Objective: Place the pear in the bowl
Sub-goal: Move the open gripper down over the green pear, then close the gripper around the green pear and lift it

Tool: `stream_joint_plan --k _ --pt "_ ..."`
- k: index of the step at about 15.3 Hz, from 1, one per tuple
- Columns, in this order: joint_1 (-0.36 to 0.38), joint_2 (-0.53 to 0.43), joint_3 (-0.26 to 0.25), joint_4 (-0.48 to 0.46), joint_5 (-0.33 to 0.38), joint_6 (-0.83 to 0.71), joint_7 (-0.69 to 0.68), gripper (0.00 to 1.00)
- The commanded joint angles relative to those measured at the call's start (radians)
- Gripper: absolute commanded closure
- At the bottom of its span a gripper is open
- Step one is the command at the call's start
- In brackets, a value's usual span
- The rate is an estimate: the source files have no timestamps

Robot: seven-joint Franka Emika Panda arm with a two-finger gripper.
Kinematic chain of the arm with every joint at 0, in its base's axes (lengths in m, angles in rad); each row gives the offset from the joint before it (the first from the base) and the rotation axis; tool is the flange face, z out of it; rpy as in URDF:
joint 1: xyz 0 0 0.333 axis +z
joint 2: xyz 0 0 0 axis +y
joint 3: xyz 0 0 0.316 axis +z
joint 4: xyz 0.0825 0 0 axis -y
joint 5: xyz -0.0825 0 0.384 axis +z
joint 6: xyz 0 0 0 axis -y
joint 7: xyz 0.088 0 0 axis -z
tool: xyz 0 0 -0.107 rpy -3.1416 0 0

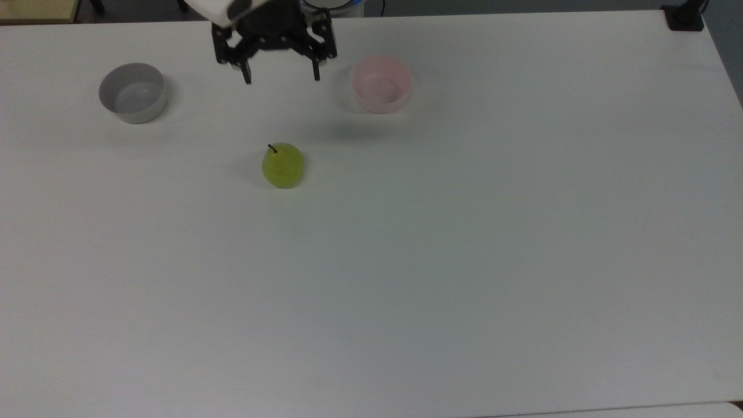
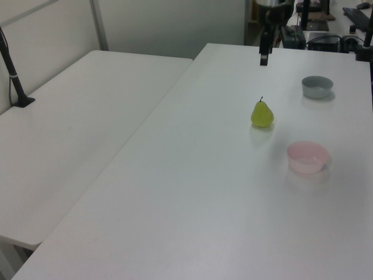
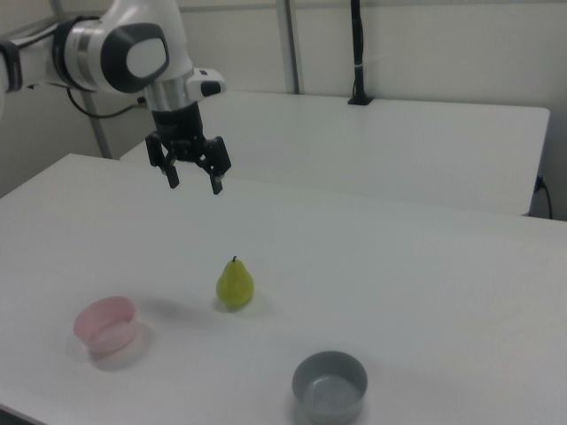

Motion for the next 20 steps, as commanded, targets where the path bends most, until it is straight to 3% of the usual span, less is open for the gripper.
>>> stream_joint_plan --k 1,3,5,10,17,19,20 --pt "0.028 0.030 -0.046 -0.048 0.004 0.042 -0.082 0.00" --pt "0.030 0.032 -0.058 -0.110 -0.011 0.077 -0.169 0.00" --pt "0.028 0.053 -0.076 -0.171 -0.028 0.205 -0.180 0.00" --pt "0.033 0.085 -0.081 -0.274 -0.052 0.302 -0.208 0.00" --pt "0.047 0.182 -0.081 -0.277 -0.056 0.399 -0.203 0.00" --pt "0.045 0.182 -0.081 -0.288 -0.078 0.404 -0.212 0.07" --pt "0.045 0.184 -0.081 -0.295 -0.083 0.405 -0.216 0.19"
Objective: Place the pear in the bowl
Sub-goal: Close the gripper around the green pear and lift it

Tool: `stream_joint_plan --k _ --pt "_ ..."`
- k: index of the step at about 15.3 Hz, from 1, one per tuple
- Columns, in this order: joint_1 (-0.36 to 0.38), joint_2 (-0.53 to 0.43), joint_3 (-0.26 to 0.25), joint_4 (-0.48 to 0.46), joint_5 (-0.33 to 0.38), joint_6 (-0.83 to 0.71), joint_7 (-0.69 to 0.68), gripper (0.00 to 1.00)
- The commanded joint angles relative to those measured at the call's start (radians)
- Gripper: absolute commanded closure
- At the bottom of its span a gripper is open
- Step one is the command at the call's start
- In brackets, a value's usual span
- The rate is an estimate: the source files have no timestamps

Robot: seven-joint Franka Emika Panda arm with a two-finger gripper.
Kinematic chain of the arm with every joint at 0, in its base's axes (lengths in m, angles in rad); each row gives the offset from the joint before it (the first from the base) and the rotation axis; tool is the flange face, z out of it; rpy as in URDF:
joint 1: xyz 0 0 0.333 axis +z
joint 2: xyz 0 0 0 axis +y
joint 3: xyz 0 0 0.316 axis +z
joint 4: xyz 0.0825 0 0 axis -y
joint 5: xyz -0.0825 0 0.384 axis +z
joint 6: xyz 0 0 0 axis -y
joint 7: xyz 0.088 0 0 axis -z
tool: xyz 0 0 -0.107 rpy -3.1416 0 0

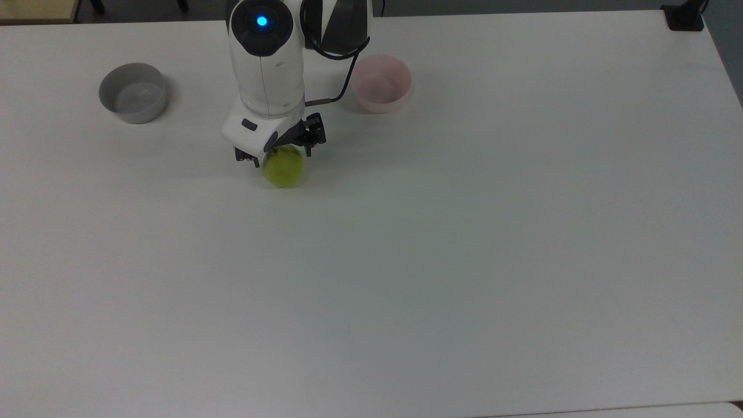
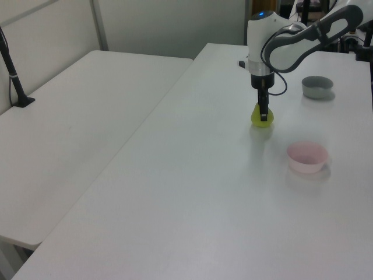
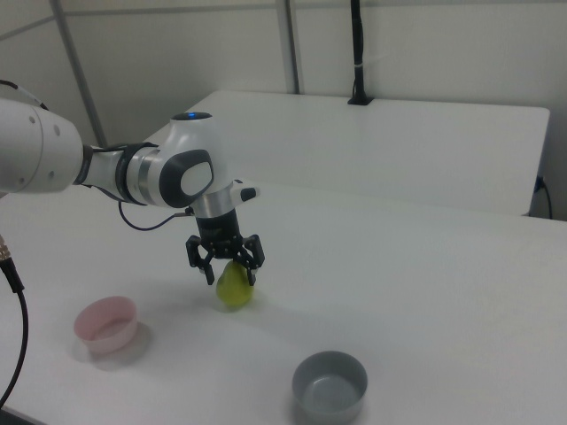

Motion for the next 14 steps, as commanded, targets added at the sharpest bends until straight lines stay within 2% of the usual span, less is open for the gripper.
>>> stream_joint_plan --k 1,2,3,5,6,10,14 --pt "0.018 -0.013 -0.019 -0.050 -0.039 0.046 -0.032 0.32" --pt "0.017 -0.018 -0.019 -0.057 -0.042 0.054 -0.039 0.47" --pt "0.015 -0.023 -0.019 -0.057 -0.041 0.053 -0.046 0.58" --pt "0.011 -0.035 -0.019 -0.056 -0.039 0.046 -0.046 0.73" --pt "0.011 -0.042 -0.019 -0.056 -0.035 0.042 -0.044 0.77" --pt "0.005 -0.137 -0.020 -0.016 -0.022 -0.045 -0.033 0.78" --pt "-0.005 -0.194 -0.030 0.140 0.010 -0.238 -0.027 0.78"
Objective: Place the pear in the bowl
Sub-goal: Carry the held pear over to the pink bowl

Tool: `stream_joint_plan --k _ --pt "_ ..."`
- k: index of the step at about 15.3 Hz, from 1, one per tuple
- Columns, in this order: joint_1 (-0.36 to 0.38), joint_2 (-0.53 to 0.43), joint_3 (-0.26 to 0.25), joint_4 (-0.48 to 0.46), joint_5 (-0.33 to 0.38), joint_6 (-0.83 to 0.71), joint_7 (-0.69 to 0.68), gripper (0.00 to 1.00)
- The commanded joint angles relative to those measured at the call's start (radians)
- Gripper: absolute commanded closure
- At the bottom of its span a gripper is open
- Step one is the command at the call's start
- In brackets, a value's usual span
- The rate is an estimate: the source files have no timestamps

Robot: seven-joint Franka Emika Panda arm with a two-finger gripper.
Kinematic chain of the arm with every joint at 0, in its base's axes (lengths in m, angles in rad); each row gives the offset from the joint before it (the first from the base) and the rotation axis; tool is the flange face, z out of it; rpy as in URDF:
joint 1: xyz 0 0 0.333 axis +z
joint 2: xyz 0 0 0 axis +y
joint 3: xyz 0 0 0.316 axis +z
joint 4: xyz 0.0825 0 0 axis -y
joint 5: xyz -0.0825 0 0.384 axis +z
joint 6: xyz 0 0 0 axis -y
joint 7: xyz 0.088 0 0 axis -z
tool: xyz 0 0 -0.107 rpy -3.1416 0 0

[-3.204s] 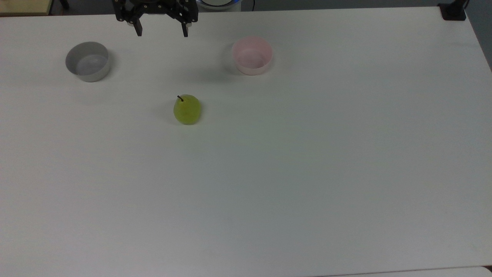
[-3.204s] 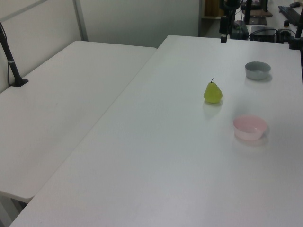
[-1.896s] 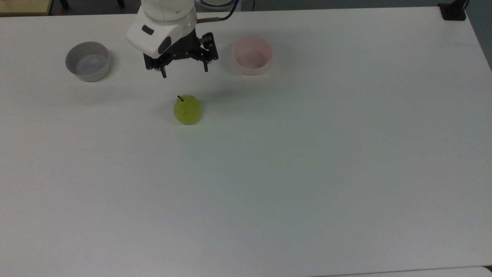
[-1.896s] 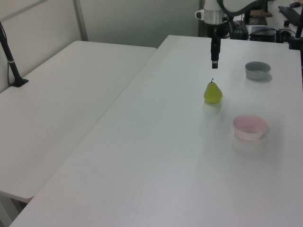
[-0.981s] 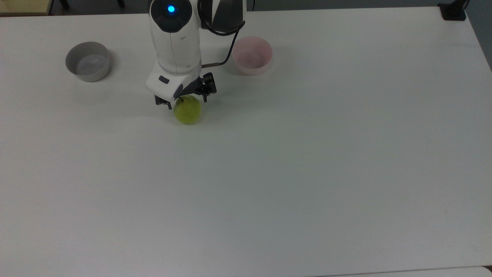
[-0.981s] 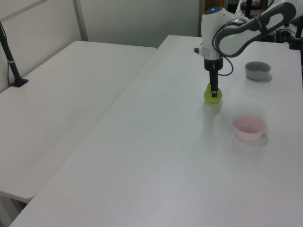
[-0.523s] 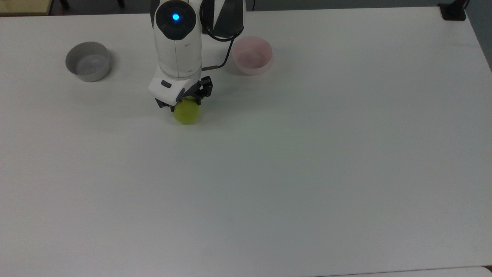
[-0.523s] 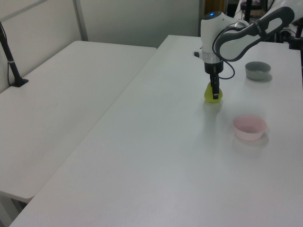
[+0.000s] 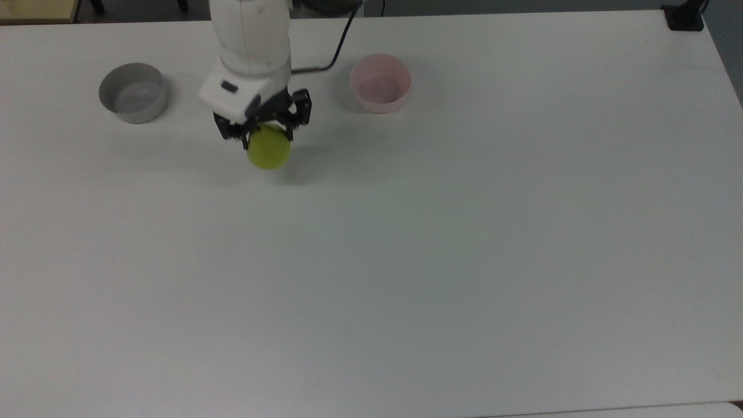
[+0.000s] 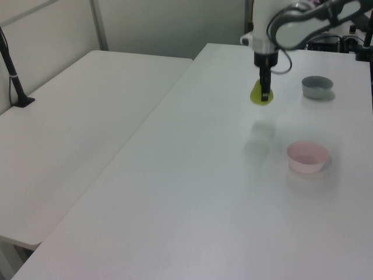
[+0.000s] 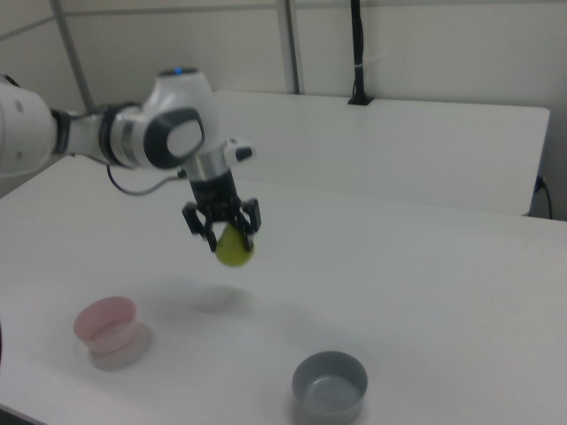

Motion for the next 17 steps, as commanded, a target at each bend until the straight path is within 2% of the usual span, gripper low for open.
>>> stream_joint_plan --k 1,4,7,10,14,17 --pt "0.000 -0.074 -0.026 0.121 0.025 -0.171 -0.006 0.78" --pt "0.000 -0.087 -0.034 0.148 0.025 -0.194 -0.006 0.78" --pt "0.056 -0.109 -0.029 0.145 0.027 -0.240 0.009 0.78" --pt "0.133 -0.163 -0.017 0.104 0.027 -0.278 0.057 0.78" --pt "0.217 -0.279 0.000 -0.011 0.025 -0.285 0.097 0.77" --pt "0.292 -0.340 0.003 -0.058 0.025 -0.321 0.152 0.77"
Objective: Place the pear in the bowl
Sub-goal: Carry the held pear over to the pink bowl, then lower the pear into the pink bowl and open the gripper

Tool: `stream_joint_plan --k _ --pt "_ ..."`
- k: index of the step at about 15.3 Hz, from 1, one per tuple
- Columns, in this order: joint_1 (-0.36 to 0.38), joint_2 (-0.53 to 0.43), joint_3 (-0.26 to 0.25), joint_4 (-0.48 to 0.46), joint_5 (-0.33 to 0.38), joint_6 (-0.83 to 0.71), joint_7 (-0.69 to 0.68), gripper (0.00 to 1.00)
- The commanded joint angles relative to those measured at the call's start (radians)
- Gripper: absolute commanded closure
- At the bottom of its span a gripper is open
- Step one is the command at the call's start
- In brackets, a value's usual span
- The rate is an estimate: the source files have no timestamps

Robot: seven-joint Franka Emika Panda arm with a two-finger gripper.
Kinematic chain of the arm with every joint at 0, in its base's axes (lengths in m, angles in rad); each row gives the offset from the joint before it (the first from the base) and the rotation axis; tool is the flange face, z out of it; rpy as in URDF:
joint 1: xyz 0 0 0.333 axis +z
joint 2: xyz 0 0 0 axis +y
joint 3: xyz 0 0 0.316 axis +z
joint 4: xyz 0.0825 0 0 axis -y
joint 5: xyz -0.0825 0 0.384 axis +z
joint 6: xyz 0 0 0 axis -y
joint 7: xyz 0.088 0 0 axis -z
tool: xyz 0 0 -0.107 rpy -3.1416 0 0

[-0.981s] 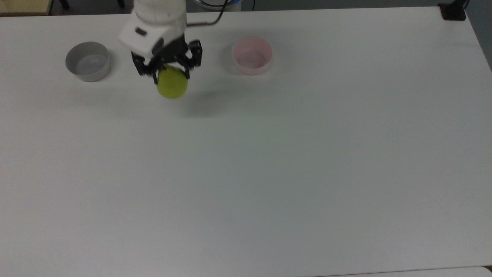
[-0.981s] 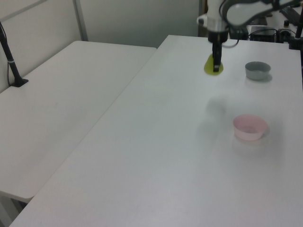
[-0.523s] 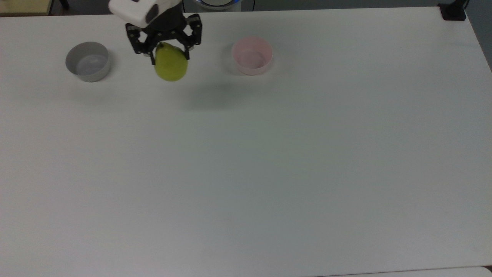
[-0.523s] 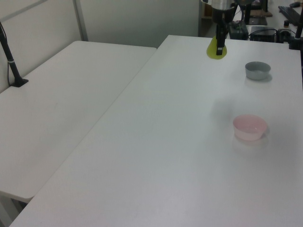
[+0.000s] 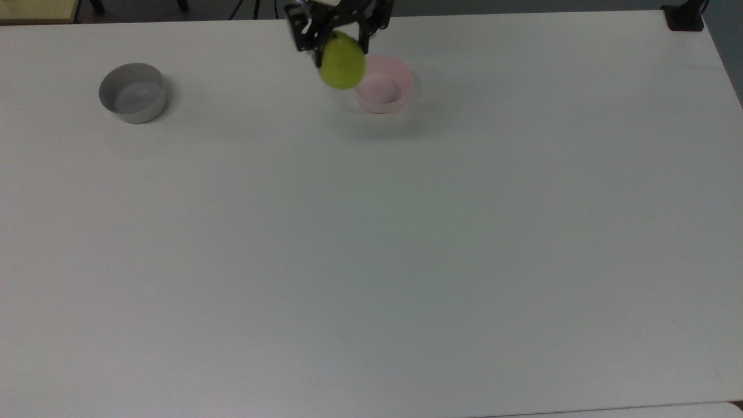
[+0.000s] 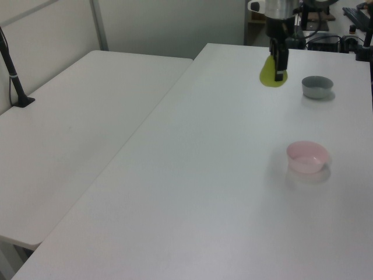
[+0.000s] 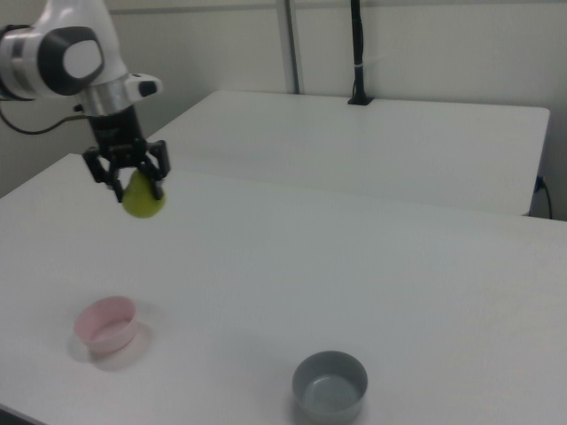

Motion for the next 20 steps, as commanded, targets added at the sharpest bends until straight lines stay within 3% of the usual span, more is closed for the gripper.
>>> stream_joint_plan --k 1,7,17,20 --pt "0.077 -0.132 0.025 -0.121 0.008 -0.037 0.062 0.77" --pt "0.063 -0.155 0.158 -0.271 0.008 0.029 0.098 0.77" --pt "0.028 -0.112 0.160 -0.465 -0.004 0.173 0.096 0.77" --pt "0.006 -0.074 0.160 -0.470 -0.004 0.218 0.089 0.77"
